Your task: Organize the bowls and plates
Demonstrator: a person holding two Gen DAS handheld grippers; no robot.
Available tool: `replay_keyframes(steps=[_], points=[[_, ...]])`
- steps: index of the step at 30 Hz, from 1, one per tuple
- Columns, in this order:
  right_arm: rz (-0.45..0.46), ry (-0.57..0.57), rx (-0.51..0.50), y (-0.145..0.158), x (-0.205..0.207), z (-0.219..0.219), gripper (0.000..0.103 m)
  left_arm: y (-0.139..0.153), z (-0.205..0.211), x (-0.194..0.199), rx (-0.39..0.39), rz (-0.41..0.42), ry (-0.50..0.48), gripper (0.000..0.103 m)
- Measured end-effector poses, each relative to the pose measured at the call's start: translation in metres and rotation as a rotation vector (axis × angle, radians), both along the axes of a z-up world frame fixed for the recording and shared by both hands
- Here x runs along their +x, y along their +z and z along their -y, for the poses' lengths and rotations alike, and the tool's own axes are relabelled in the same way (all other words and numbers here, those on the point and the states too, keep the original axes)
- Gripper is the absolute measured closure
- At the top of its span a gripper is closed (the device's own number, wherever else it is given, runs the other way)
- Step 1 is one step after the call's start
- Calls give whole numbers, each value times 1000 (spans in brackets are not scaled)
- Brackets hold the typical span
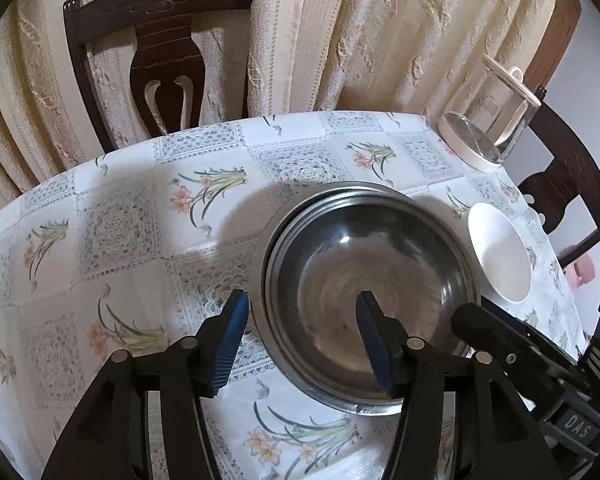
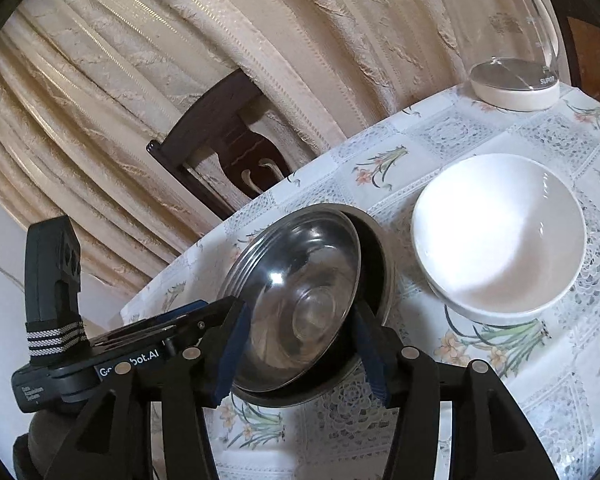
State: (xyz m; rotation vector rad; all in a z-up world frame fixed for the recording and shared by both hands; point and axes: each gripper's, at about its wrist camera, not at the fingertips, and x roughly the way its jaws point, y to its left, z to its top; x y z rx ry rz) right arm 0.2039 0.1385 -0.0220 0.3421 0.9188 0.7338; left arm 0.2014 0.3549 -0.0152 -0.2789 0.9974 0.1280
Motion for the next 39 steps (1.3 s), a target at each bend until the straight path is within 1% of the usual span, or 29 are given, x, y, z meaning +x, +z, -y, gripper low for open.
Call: replay_keyframes(steps=[5,7,12,14,23,31,35,39], points=[[15,-7,15,2,-3,7,47,1,2,-2,-1,-3,-1,46],[36,-13,22,6,-4,11,47,1,3,-4,-4,-3,3,46],[78,-44,32,15,-6,28,46,2,6,-6,-17,-7,16,46],[79,-61,31,15,-5,36,46,2,8,-6,-20,-7,17,46],[62,-151,38,7,3,77,46,11,29,-7,-35,13,0,46],[28,-249,50,-2,15,114,46,23,62,-1,-60,43,-53,46],[6,-269,41,-9,23,125,46,27,81,8,-104,50,-87,46],[-24,-258,30,-17,31,128,46,27,94,20,-140,51,-105,46]])
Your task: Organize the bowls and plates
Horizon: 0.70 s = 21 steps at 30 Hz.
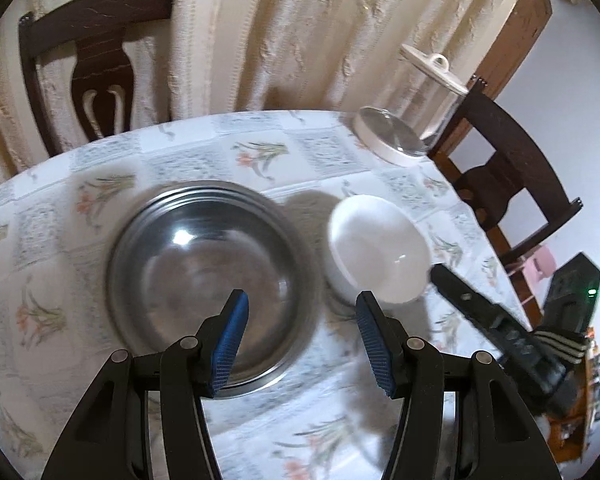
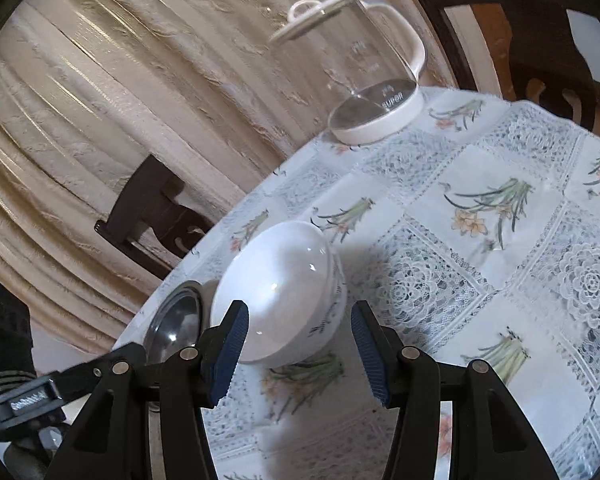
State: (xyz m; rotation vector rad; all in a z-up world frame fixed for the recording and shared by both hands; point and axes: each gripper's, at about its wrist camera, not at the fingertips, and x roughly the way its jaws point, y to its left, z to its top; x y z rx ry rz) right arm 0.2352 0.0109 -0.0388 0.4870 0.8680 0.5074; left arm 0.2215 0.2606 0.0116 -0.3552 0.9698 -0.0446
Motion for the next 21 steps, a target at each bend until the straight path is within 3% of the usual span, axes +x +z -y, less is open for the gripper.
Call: replay_keyframes(steps=[21], points=[[-64,55,-10,-27,19,-7,46,-17,18,73,70,14,-1,46]])
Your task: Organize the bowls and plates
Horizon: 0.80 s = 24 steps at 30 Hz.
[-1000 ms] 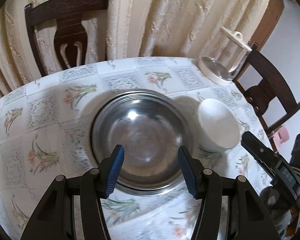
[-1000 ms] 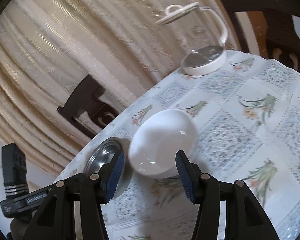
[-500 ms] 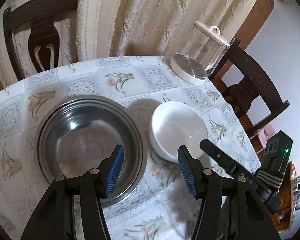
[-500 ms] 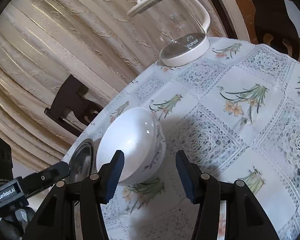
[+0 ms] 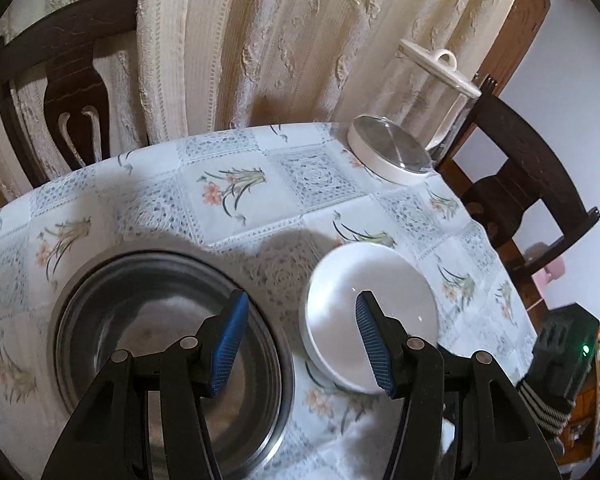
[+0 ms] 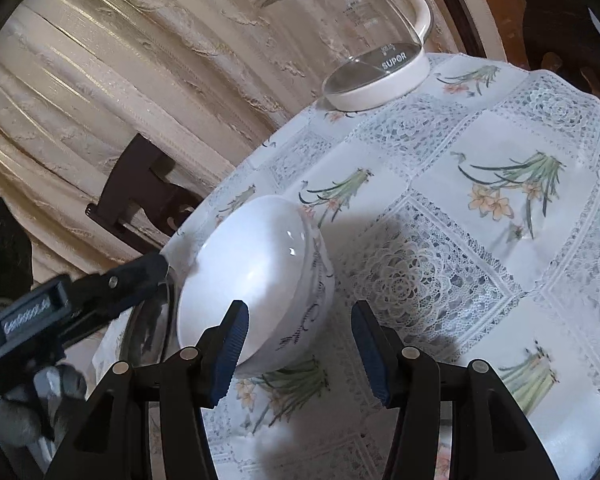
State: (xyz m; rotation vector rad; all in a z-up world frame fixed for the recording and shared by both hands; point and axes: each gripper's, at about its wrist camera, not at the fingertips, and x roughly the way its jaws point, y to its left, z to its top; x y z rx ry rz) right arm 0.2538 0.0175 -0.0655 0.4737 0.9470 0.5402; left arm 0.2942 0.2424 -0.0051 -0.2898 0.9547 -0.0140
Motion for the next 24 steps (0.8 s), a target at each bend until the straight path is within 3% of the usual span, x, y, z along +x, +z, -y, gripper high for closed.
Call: replay_keyframes(steps=[7,15,18,24], points=[[15,-23,-61,-2,1,3,46,-10,9,24,15,-9,-29,46],[16,-18,-55,-2,3,6,46,-20,29,34,19,-35,-102,46],[13,-24,-50,-3,2,9,49,-23,36,33,27,-48,-130,57],[1,-42,-25,-6,1,15,58,-21,45,28,79,-30,-170,66]])
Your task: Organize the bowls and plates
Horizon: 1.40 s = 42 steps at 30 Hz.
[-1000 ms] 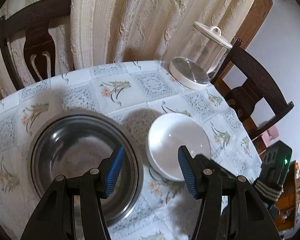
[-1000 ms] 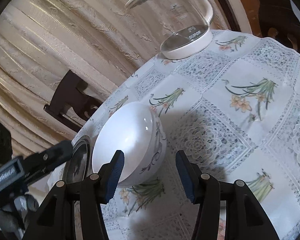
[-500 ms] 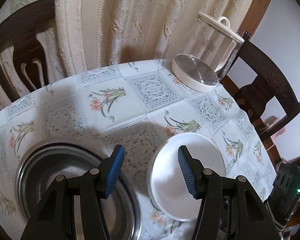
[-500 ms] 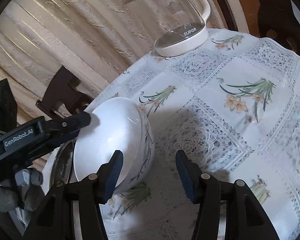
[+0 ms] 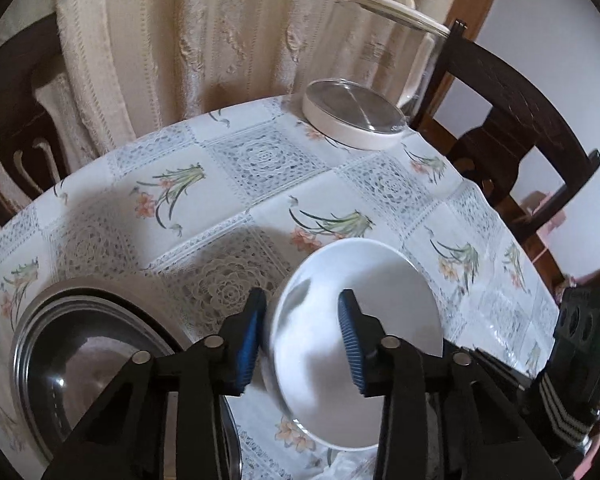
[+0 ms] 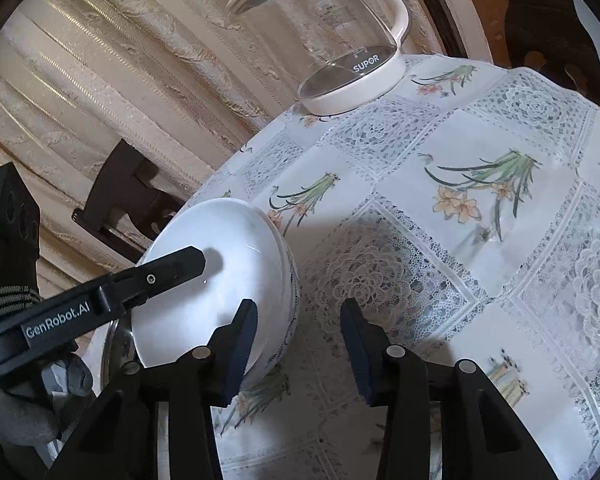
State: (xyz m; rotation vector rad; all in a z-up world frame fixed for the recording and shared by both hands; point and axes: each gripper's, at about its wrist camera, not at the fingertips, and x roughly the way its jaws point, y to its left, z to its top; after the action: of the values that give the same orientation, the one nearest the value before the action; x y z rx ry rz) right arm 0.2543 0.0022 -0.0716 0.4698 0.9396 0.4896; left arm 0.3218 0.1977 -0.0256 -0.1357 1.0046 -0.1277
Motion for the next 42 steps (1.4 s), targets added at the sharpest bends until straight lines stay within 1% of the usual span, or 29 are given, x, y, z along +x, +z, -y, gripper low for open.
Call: replay_keyframes(steps=[2,5,7,10,13,18,22,33,37,42], points=[[-6,2,21,-1,0,2,58,0,0,-1,1,0,6,66],[-38,47,83,-5,0,-2,61,-1,0,-3,3,-1,19,66],[-43,77,94,-6,-1,-8,63,-1,-1,-5,-1,3,27,66],[-19,79,52,-2,-4,-14,63,1,0,-7,-2,7,31,66],[-21,60,63,-2,-2,-10,64,0,2,-7,-2,4,32,66],[26,35,24,4,-4,-5,64,-6,5,-8,-5,-20,30,66],[36,28,38,7,-3,-1,64,-5,6,-11,-21,-19,30,66],[105,40,81,33,-12,0,64,25,2,-28,-38,34,30,66],[121,78,84,44,-17,-14,64,38,-10,-40,-34,54,49,66],[137,139,86,60,-24,-40,64,52,-37,-61,-38,76,94,66]])
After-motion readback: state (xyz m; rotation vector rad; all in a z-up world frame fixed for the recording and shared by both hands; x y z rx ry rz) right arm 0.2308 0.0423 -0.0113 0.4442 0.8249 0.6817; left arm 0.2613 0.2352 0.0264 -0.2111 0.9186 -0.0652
